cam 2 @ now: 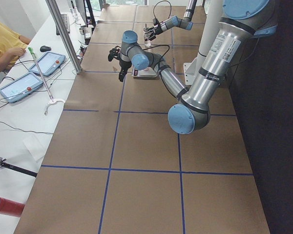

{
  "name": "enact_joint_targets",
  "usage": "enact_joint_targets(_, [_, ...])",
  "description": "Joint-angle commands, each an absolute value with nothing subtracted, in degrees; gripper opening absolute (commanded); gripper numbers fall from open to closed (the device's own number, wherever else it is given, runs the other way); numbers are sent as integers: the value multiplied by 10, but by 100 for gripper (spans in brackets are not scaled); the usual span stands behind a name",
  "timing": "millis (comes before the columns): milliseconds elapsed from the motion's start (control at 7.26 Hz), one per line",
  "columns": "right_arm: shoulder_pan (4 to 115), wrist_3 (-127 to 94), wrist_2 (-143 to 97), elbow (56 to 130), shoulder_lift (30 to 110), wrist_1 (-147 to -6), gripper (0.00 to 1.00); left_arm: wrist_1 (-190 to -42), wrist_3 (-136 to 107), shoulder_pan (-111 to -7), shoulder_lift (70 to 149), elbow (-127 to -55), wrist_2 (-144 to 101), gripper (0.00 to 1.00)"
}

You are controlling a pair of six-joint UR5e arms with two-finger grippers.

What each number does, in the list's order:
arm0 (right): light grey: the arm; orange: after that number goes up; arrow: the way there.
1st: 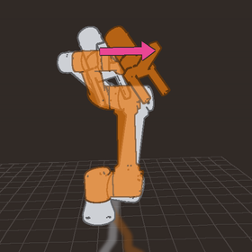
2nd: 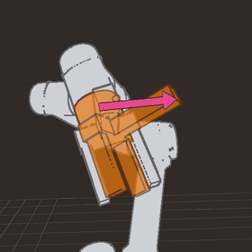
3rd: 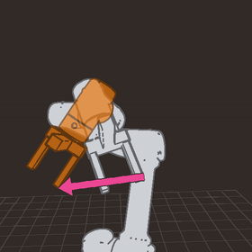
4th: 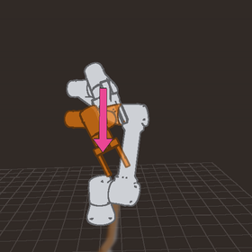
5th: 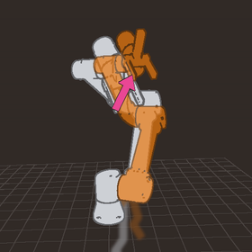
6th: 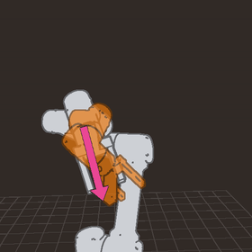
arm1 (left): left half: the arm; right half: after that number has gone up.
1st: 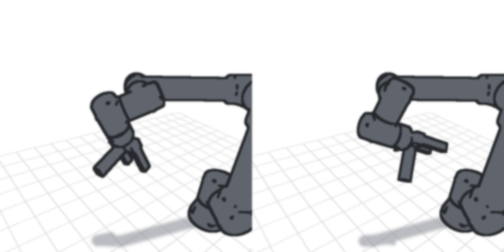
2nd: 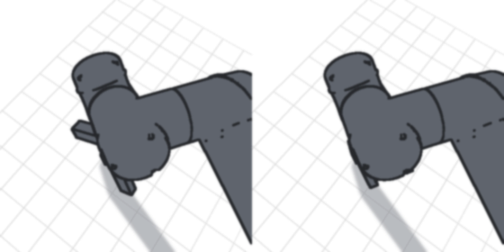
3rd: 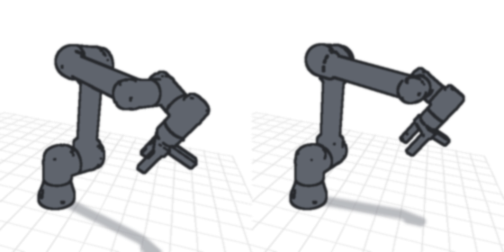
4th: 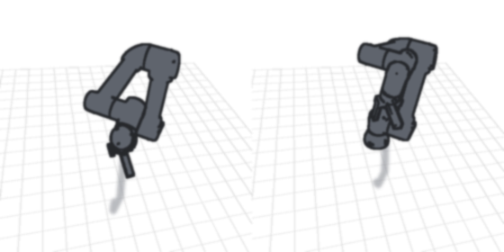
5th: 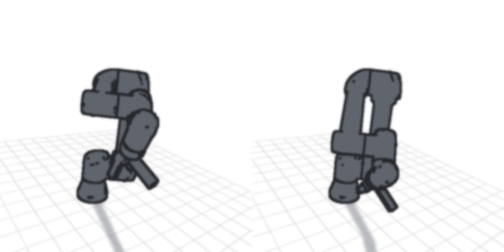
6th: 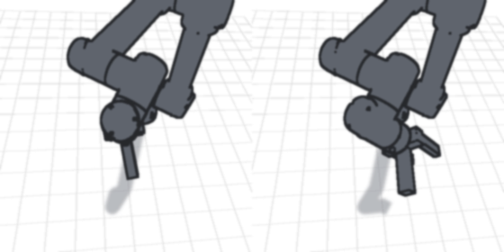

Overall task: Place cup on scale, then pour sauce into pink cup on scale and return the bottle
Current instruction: 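Carry the bottle with the right gripper toward the pink cup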

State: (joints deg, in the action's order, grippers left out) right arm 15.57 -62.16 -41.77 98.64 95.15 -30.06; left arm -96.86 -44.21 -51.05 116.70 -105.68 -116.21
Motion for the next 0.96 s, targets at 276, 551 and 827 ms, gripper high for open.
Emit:
enact_joint_targets(276, [160,-536,-421,990,943,-299,0,-969,-443,-511,1165,-1061,-1162,77])
enact_joint_targets(551, [168,-453,-421,1019,938,-301,0,-969,-443,-511,1164,-1065,-1164,77])
enact_joint_targets(827, [166,-422,-433,1021,917,-303,0,-969,-442,-511,1163,-1069,-1165,77])
